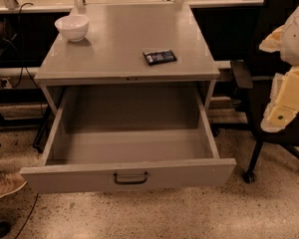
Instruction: Close top drawer
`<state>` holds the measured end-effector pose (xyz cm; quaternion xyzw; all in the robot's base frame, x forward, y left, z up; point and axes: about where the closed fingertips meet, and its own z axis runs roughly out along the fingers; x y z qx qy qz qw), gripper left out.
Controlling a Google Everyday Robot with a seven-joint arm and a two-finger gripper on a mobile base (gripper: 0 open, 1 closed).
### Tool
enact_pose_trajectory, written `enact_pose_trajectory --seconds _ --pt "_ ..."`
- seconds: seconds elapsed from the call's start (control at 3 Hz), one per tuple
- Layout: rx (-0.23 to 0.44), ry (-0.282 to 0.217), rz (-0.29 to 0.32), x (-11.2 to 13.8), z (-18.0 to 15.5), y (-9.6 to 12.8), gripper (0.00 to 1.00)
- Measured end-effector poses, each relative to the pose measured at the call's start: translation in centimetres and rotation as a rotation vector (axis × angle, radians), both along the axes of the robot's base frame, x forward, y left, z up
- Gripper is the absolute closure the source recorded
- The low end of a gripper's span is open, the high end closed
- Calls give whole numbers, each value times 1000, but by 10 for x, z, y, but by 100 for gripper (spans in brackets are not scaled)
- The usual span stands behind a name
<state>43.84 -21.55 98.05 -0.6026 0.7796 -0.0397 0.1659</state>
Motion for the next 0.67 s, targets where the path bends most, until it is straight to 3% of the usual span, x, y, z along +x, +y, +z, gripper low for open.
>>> enact_pose_trajectory --seconds 0.33,0.67 --pt "0 0 0 0 0 0 0" --pt "29 123 -17 -8 -57 20 0"
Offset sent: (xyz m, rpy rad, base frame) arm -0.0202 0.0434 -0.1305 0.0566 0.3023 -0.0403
